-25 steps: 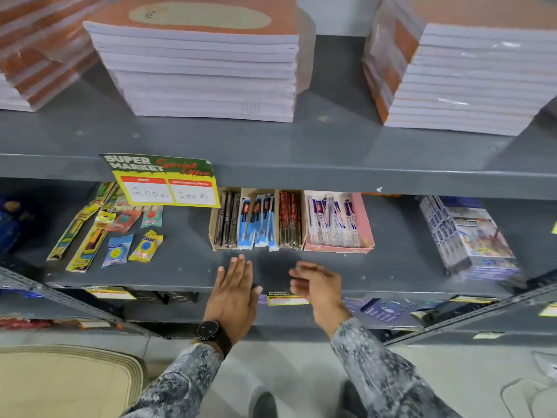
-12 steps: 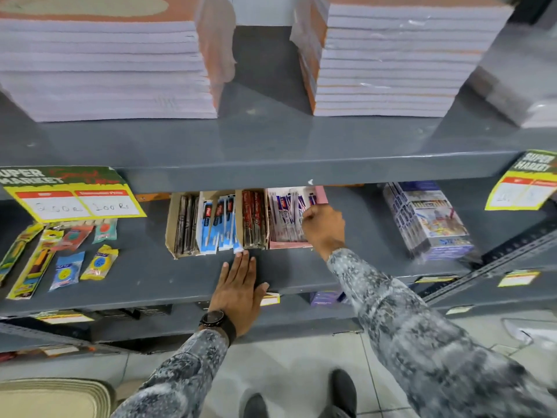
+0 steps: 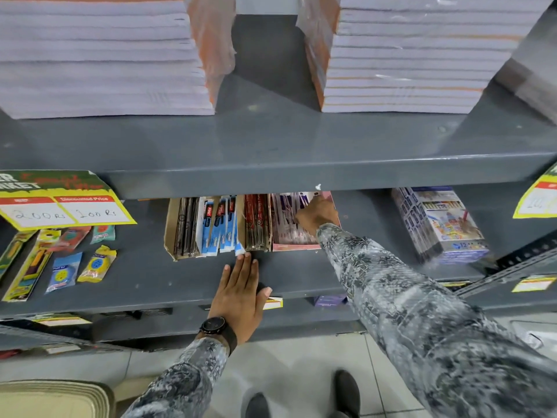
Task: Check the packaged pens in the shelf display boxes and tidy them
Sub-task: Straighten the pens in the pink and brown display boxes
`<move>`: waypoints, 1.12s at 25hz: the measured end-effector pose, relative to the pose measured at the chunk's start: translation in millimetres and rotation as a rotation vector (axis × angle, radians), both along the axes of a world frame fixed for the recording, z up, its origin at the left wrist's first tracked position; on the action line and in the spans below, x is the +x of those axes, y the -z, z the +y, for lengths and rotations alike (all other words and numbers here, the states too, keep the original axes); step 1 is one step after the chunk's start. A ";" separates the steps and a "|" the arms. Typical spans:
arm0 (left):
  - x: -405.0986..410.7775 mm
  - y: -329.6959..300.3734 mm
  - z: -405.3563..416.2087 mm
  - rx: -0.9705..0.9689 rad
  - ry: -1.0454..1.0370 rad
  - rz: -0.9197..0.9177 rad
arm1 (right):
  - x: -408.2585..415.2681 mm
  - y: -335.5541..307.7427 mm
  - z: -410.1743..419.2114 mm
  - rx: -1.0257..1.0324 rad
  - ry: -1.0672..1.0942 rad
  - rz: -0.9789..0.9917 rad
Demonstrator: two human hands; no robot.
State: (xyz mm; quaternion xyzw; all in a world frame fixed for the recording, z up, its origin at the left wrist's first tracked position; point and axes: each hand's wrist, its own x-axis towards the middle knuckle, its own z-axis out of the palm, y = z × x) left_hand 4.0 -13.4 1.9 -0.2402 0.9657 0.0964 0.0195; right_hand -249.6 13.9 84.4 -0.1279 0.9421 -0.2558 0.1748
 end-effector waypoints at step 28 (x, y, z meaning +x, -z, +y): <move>-30.3 -66.8 -7.4 -0.081 0.050 0.474 | 30.3 -8.0 -7.8 -0.016 -0.342 0.184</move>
